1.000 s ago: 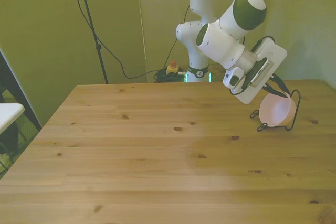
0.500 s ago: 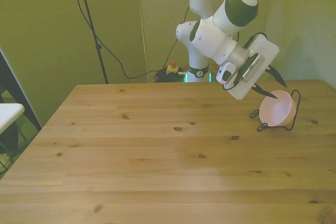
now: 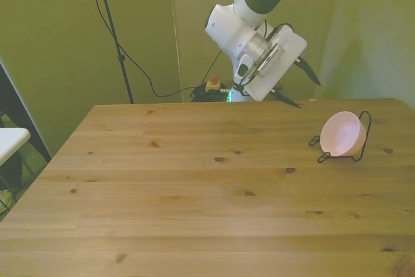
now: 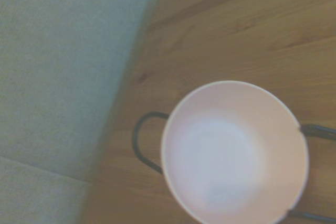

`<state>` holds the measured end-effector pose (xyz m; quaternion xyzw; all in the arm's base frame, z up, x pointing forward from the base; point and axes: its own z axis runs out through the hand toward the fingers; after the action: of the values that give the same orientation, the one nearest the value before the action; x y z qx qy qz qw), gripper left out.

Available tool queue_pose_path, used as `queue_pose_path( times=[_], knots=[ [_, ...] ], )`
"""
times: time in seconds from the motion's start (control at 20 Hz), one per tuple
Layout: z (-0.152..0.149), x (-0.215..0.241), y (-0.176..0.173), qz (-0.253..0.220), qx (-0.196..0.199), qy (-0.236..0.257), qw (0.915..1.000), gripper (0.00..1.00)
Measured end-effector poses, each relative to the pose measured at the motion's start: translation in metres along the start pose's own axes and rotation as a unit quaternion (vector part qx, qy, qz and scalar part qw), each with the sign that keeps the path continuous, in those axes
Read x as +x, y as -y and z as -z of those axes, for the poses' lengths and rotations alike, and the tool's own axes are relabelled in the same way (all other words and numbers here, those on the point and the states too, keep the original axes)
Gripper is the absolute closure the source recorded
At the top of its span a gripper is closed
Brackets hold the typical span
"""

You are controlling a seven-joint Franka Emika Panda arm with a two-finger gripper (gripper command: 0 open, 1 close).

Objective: Load the bowl

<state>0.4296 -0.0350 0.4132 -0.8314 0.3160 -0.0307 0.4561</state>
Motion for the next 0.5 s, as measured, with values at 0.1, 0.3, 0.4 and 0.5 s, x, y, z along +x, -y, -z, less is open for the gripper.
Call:
queue_pose_path(
  times=[0.1, 0.3, 0.4, 0.5],
  knots=[
    [0.016, 0.0, -0.013, -0.016, -0.013, -0.014, 0.9997, 0.0],
    [0.046, 0.0, -0.02, -0.051, -0.052, -0.042, 0.9965, 0.0],
    [0.059, -0.002, -0.016, -0.065, -0.078, -0.059, 0.9931, 0.0],
    [0.068, -0.005, -0.007, -0.074, -0.1, -0.076, 0.9893, 0.0]
  ],
)
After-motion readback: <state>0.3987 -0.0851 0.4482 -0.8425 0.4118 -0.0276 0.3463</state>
